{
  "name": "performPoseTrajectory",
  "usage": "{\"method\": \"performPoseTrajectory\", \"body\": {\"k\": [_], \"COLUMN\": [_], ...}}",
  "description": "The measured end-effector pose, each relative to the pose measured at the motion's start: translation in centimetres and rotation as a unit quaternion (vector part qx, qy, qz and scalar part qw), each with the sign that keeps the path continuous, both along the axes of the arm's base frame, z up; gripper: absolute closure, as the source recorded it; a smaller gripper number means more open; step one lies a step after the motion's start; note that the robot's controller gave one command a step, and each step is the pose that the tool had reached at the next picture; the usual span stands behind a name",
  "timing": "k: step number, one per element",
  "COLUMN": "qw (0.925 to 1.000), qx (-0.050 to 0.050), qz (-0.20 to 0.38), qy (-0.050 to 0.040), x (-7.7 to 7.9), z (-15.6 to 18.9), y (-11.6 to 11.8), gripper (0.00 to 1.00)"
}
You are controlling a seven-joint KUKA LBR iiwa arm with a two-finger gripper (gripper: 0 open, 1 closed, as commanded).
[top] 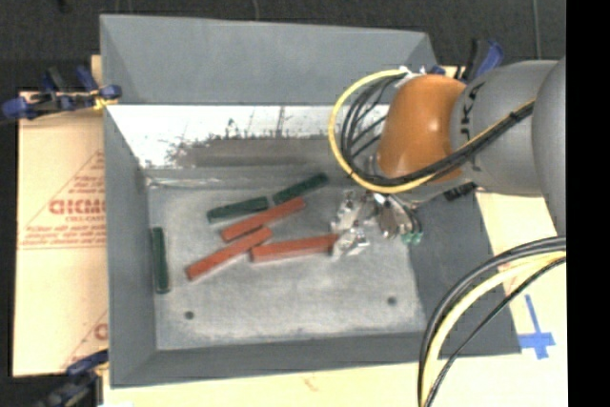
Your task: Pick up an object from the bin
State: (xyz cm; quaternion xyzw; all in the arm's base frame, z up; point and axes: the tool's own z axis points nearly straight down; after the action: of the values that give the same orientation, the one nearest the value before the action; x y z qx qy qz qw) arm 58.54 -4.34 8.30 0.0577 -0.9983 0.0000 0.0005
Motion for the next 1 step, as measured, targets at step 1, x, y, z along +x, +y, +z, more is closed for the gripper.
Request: {"method": "performPoseTrajectory", "body": {"k": [1], "qw": [1.0000], "qx": [0.000], "qz": [0.001], "qy": [-0.0002], "x": [0.01], "z": [0.00], "y": [0.00], "gripper": [1.00]}}
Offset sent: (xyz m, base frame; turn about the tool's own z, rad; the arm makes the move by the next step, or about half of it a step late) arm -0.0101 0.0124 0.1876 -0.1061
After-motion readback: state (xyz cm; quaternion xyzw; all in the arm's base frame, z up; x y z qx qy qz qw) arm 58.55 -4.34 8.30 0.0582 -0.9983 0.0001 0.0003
